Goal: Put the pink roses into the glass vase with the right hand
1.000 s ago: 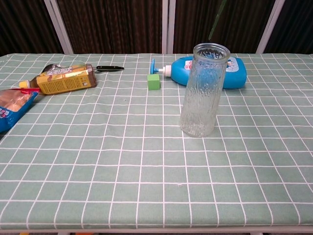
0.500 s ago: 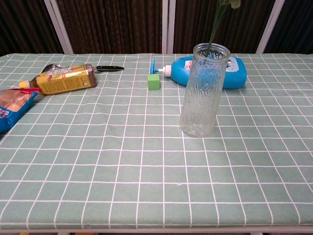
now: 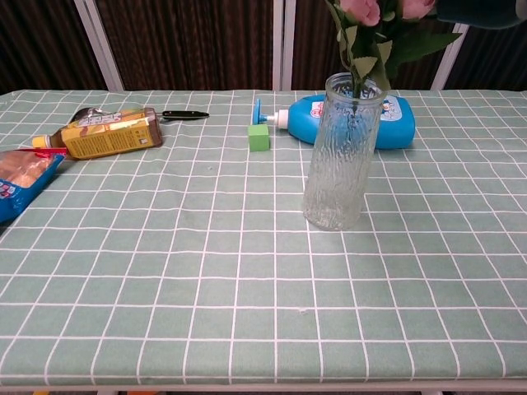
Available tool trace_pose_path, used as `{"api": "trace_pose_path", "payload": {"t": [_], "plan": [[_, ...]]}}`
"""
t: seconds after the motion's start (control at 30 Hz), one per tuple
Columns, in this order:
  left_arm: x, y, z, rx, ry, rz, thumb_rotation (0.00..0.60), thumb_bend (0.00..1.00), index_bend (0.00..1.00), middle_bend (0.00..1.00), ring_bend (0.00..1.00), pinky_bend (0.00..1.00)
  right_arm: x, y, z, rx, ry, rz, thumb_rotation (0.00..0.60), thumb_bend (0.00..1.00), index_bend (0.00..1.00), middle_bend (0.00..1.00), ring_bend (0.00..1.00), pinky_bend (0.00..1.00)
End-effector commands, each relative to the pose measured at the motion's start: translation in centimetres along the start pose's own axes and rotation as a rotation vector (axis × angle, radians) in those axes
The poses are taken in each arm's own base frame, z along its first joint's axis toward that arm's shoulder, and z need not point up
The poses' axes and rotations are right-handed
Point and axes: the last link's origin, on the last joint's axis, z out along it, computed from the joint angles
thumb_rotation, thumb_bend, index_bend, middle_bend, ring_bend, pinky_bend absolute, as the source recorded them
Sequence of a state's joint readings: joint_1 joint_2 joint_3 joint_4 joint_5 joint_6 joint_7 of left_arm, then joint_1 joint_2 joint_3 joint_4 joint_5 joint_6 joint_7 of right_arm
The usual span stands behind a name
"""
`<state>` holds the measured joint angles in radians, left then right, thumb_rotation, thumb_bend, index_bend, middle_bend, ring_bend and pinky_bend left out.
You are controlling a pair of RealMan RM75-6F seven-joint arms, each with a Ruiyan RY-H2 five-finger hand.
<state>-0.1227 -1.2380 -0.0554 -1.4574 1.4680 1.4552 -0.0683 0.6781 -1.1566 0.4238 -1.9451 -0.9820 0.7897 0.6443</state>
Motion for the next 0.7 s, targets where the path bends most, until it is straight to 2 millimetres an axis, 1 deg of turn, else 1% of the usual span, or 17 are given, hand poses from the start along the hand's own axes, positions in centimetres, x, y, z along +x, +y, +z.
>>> {"api": "trace_pose_path", "payload": {"t": [0.03, 0.1, 0.27, 0.43, 0.53, 0.6, 0.63, 0.7], "plan": [[0.0, 0.0, 0.0, 0.000, -0.001, 0.000, 0.600, 0.22, 0.19, 0.14, 0.12, 0.24, 0.1, 0.8, 0.0, -0.017, -0.016, -0.015, 0.600, 0.05, 0.14, 0.21, 0.00, 0.00], [-0.1, 0.0, 0.0, 0.001, -0.001, 0.000, 0.600, 0.22, 0.19, 0.14, 0.12, 0.24, 0.2, 1.1, -0.1, -0.030, -0.024, -0.017, 0.600, 0.04, 0.10, 0.17, 0.00, 0.00], [-0.1, -0.1, -0.1, 0.004, 0.000, 0.000, 0.600, 0.22, 0.19, 0.14, 0.12, 0.24, 0.7, 1.7, -0.3, -0.045, -0.018, -0.025, 0.600, 0.04, 0.06, 0.13, 0.00, 0.00], [0.0, -0.1, -0.1, 0.003, 0.002, 0.000, 0.600, 0.22, 0.19, 0.14, 0.12, 0.24, 1.7, 1.9, -1.0, -0.039, -0.004, -0.075, 0.600, 0.00, 0.00, 0.05, 0.00, 0.00], [0.0, 0.0, -0.1, 0.002, 0.002, 0.000, 0.600, 0.22, 0.19, 0.14, 0.12, 0.24, 2.5, 1.9, -1.8, -0.020, 0.024, -0.088, 0.600, 0.00, 0.00, 0.04, 0.00, 0.00], [0.0, 0.0, -0.2, 0.001, 0.004, 0.001, 0.600, 0.22, 0.19, 0.14, 0.12, 0.24, 3.3, 1.8, -2.8, 0.018, 0.062, -0.143, 0.600, 0.00, 0.00, 0.04, 0.00, 0.00], [0.0, 0.0, -0.2, 0.001, 0.005, 0.002, 0.600, 0.22, 0.19, 0.14, 0.12, 0.24, 3.7, 1.8, -3.4, 0.041, 0.084, -0.184, 0.600, 0.00, 0.00, 0.04, 0.00, 0.00], [0.1, 0.0, -0.2, 0.000, 0.006, 0.002, 0.600, 0.22, 0.19, 0.14, 0.12, 0.24, 4.9, 2.1, -5.0, 0.085, 0.148, -0.325, 0.600, 0.00, 0.00, 0.05, 0.00, 0.00]]}}
